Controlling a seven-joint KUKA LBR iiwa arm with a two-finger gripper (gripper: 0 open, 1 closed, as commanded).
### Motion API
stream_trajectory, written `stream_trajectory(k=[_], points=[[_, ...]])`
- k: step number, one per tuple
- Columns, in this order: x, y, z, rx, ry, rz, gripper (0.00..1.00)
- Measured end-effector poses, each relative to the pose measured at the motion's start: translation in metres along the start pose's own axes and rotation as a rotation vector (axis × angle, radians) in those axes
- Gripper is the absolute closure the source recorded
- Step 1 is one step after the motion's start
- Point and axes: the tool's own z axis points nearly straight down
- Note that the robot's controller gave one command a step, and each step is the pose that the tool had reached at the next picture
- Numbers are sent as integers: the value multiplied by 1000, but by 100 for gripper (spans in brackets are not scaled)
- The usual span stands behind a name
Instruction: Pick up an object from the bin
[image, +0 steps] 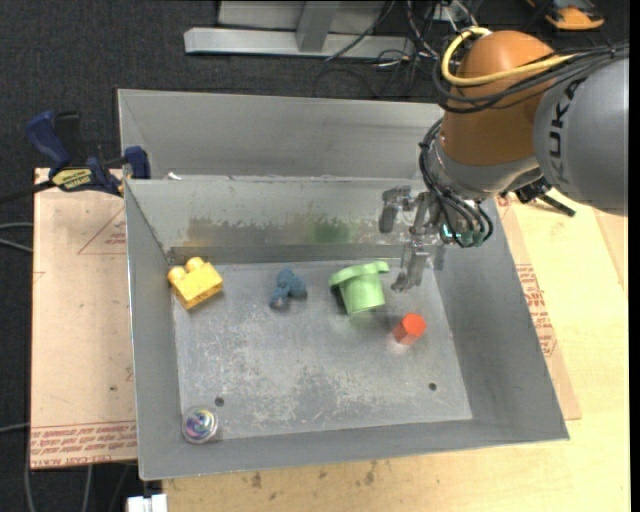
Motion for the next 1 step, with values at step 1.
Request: stream_trajectory(k=[1], points=[[16,-26,139,0,0,39,0]])
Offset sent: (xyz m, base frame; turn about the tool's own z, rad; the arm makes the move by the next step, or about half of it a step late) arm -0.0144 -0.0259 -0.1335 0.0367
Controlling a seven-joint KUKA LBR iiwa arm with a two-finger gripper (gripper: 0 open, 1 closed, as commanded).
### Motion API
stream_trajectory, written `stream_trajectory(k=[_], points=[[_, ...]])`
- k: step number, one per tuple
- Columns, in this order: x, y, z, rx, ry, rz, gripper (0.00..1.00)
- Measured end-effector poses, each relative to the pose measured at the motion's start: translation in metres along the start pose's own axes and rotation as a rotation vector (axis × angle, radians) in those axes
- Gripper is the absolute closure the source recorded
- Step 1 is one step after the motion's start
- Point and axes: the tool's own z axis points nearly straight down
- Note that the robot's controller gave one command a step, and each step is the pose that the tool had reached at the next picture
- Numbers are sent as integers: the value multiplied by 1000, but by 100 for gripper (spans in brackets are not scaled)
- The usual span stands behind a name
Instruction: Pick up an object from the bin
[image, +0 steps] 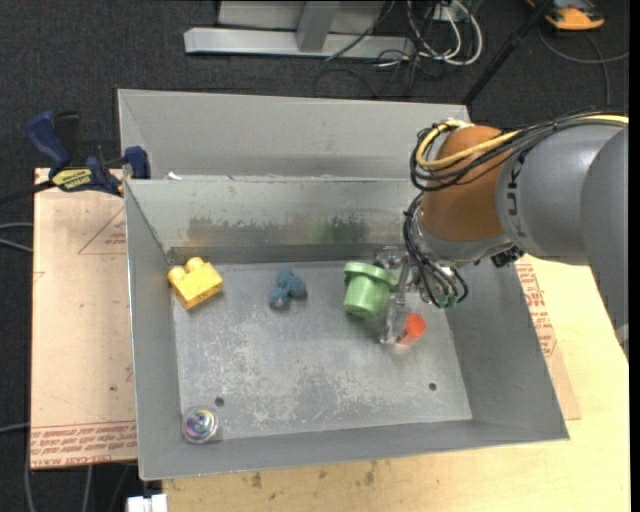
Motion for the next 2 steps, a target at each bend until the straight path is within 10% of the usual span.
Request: stream_trajectory(k=[1,2], points=[[-3,0,-6,0,-10,-2,100],[17,14,-102,0,-15,8,100]])
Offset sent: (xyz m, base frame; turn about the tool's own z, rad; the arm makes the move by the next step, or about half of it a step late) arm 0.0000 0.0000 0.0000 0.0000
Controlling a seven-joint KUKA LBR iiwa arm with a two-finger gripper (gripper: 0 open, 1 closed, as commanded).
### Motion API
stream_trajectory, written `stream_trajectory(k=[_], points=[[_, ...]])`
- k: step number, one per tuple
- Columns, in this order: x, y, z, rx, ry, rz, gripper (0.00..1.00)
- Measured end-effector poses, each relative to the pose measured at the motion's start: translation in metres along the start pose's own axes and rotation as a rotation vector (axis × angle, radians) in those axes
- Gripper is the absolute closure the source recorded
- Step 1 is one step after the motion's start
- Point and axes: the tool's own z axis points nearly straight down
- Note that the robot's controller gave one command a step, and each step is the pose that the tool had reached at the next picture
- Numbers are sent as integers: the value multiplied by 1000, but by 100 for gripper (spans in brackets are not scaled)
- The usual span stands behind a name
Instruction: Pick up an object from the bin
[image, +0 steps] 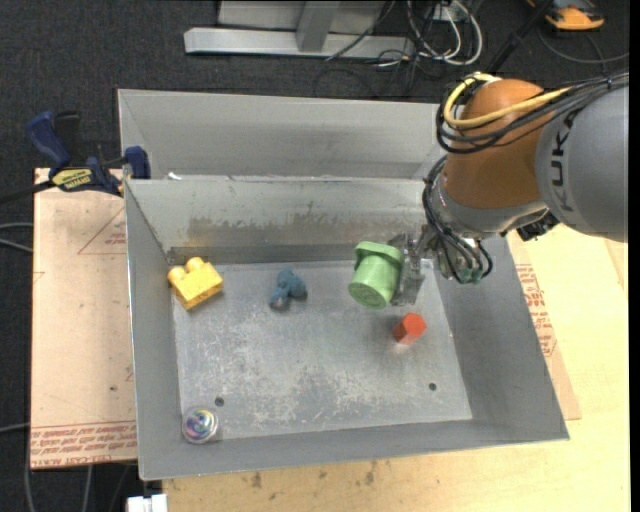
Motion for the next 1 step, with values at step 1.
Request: stream_trajectory(k=[1], points=[[-13,0,-92,1,-3,-17,100]])
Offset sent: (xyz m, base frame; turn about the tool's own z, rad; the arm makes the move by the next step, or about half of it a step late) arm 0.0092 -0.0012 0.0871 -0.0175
